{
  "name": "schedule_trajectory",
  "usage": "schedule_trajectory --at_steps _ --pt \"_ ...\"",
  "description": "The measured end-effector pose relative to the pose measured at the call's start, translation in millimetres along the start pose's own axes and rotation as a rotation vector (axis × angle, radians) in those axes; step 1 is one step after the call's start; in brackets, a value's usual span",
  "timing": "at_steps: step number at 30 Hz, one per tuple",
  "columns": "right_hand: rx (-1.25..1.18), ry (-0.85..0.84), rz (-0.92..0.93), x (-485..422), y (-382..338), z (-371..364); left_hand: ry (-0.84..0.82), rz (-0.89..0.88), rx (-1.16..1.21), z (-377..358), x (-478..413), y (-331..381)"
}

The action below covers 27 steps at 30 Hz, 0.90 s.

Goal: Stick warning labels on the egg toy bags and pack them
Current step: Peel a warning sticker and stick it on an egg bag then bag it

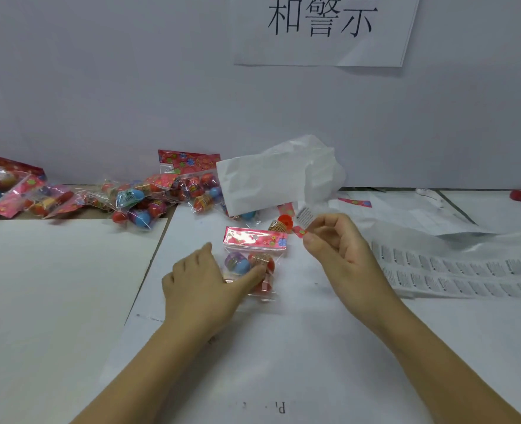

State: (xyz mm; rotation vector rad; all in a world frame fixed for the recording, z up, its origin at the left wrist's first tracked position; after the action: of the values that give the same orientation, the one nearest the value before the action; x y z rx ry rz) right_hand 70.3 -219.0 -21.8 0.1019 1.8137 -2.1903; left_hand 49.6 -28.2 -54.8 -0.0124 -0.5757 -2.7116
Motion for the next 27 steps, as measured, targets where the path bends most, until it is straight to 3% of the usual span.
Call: schedule_trajectory --at_steps 3,9,12,17,27 --pt "0.014 -0.012 -0.015 0 4 1 -0.001 -0.056 0.111 -2 -2 -1" --pt "0.165 -0.094 0.174 9 -4 -10 -0.108 0.008 1.06 14 8 4" --pt "0.015 -0.061 0.19 13 -7 -13 -0.173 0.001 1.379 24 14 10" --pt "-0.371 -0.053 0.078 13 -17 -15 -0.2 -0.074 1.515 30 22 17" --pt "-0.438 0.169 0.053 12 -23 -1 -0.263 -0.058 1.601 30 21 17"
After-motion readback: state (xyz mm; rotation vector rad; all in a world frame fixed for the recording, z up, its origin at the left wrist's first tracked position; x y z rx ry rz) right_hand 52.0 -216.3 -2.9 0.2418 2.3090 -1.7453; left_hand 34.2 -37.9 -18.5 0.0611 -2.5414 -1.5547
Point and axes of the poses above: each hand's wrist, its own x-axis away from the middle knuckle, its own z-axis out of the back of the hand, y = z × x, the point moved 4 cm from there along -x, towards the middle knuckle, and after that the axes turned 2 degrees about z, right-handed, at the moved point
